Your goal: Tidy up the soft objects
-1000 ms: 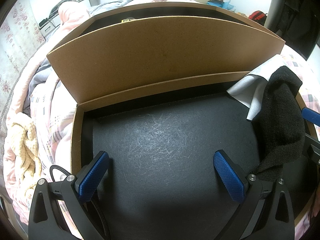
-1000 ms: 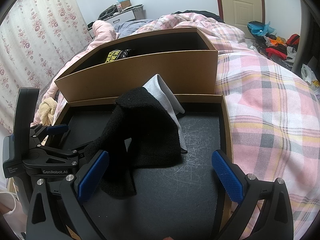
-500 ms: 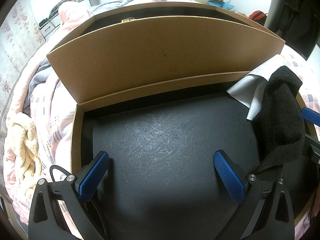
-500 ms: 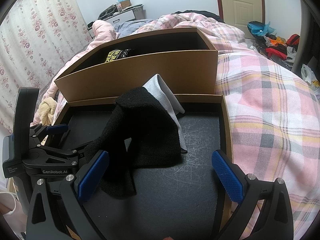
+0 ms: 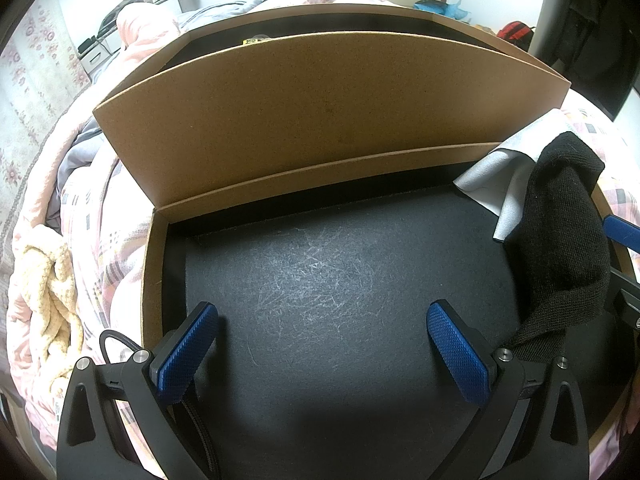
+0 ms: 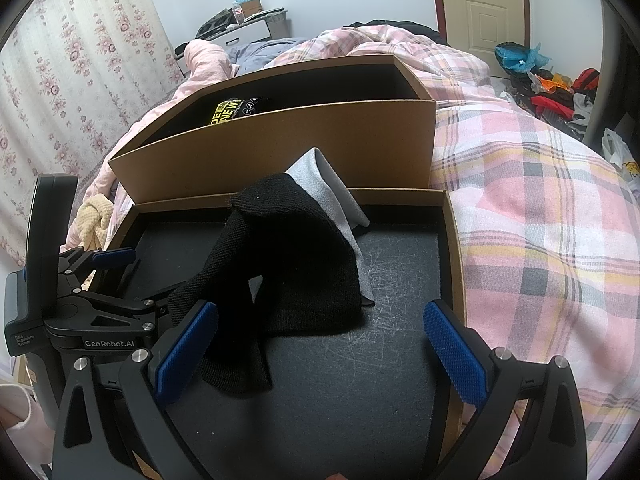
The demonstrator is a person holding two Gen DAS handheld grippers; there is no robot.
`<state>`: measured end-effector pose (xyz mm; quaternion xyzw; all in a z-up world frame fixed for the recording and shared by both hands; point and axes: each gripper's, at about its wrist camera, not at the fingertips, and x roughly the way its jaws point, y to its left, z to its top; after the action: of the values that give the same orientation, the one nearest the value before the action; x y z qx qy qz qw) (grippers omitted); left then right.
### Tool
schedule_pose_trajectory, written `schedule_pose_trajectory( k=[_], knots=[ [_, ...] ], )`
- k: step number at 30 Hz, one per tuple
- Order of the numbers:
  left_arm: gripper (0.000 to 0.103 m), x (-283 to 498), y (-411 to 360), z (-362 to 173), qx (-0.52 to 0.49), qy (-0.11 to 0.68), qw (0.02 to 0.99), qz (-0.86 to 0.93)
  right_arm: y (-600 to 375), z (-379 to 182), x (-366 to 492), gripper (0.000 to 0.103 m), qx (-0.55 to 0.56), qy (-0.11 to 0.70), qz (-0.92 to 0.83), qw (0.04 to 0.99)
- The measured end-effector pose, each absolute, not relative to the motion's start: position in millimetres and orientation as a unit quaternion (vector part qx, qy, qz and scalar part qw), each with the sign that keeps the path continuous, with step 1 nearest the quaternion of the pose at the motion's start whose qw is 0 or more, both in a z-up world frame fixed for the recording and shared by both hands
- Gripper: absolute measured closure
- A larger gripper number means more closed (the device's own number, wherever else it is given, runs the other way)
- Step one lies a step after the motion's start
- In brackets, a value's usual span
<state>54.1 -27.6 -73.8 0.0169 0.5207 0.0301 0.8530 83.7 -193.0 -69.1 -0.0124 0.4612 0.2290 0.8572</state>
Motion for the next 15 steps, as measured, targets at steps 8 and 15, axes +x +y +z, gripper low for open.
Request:
schedule_pose_trajectory(
  k=[8, 15],
  knots=[
    [0.0, 53.9, -28.2, -73.6, 0.017, 0.521, 0.853, 0.03, -192.7, -69.1, 83.6, 0.001, -0.013, 0.461, 0.229, 0.857],
    [0.0, 54.1, -27.8, -73.8, 0.017, 0.521, 0.853, 0.03, -191.6, -68.9, 83.4, 0.001, -0.013, 0.461, 0.229, 0.857]
  ],
)
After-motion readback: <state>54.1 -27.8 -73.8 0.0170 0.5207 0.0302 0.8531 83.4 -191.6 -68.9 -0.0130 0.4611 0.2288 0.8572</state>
